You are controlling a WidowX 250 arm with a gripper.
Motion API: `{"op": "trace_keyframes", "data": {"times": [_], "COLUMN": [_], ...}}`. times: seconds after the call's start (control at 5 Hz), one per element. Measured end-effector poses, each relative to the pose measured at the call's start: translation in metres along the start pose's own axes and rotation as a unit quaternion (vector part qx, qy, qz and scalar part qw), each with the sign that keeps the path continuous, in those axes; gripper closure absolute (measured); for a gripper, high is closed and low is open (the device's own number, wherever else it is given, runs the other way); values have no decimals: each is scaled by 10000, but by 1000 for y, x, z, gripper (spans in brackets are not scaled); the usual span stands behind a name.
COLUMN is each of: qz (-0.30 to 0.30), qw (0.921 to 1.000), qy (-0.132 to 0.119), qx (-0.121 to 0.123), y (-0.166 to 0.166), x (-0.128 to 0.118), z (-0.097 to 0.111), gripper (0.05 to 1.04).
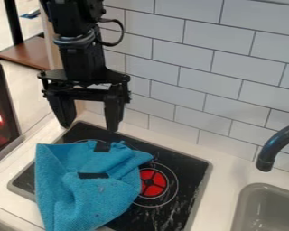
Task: Move the cloth towards the top left
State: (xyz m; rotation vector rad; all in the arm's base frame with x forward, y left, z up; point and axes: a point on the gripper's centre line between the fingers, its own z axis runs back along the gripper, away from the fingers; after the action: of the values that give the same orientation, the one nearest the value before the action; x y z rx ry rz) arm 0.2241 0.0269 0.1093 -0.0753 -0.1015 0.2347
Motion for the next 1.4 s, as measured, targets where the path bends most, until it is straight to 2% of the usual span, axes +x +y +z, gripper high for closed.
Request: {"op": "trace_keyframes", "data": {"times": [0.2, 0.4, 0.6, 1.2, 1.4], "qz": [16, 161, 324, 540, 672], "qw": [9999, 9994, 9983, 9961, 9946], "qy": [108, 182, 281, 351, 533], "qx": [6, 265, 386, 611, 592], "y": [0, 6, 11, 27, 27], "x": [-4, -1, 3, 6, 1], "z": [-5, -22, -44, -116, -141], "gripper": [84, 84, 84, 84, 84]}}
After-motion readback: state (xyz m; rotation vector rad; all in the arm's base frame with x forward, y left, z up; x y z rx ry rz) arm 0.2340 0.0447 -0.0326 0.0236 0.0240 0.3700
